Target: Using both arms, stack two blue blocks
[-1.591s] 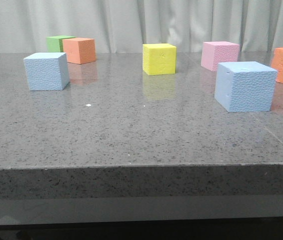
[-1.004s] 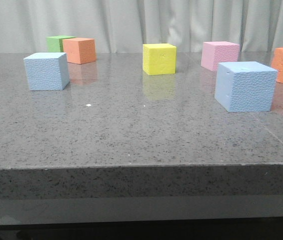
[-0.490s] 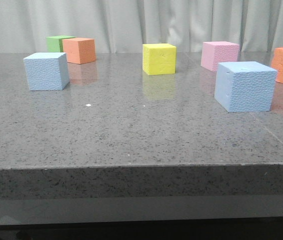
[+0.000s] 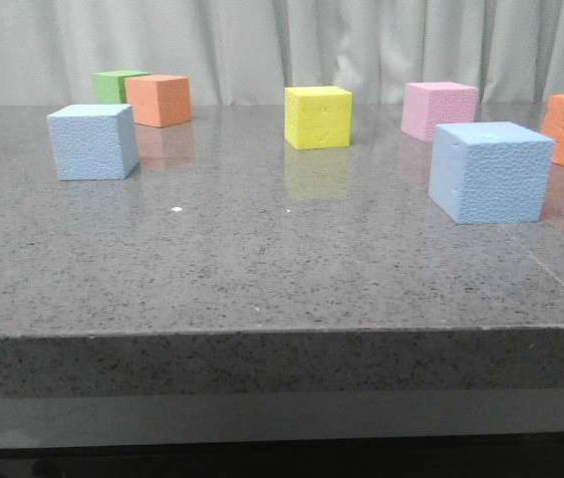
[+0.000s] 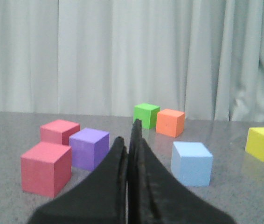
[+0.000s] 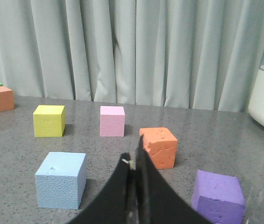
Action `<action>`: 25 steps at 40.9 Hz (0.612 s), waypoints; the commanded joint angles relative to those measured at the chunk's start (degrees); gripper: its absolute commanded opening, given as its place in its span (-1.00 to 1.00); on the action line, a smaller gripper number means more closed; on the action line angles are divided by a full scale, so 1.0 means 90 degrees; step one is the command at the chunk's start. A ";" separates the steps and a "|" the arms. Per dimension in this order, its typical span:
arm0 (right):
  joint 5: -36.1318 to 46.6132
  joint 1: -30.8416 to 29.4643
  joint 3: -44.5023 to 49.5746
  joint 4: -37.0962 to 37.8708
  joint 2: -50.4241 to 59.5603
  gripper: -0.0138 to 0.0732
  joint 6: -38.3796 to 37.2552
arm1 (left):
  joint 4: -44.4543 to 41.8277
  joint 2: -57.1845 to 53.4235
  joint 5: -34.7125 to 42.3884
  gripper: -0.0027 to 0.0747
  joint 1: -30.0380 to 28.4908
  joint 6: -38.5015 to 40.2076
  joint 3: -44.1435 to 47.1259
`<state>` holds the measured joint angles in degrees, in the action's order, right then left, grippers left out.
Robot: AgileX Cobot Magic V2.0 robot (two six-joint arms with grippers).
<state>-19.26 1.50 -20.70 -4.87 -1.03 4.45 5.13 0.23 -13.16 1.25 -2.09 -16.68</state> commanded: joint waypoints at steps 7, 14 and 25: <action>-0.1498 0.0006 -0.1821 0.0011 -0.1350 -0.84 0.0052 | 0.0062 0.1159 -0.1503 -0.98 -0.0014 0.0057 -0.2477; -0.2151 0.0006 -0.2190 0.0011 -0.2173 -0.84 0.0052 | 0.0062 0.1864 -0.2184 -0.98 -0.0014 0.0057 -0.3135; -0.2171 0.0006 -0.2168 0.0011 -0.2705 -0.84 0.0052 | 0.0062 0.2153 -0.2140 -0.98 -0.0014 0.0057 -0.2844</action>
<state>-42.57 1.50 -38.33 -4.87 -23.95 4.45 5.13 18.36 -36.55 1.25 -2.09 -41.65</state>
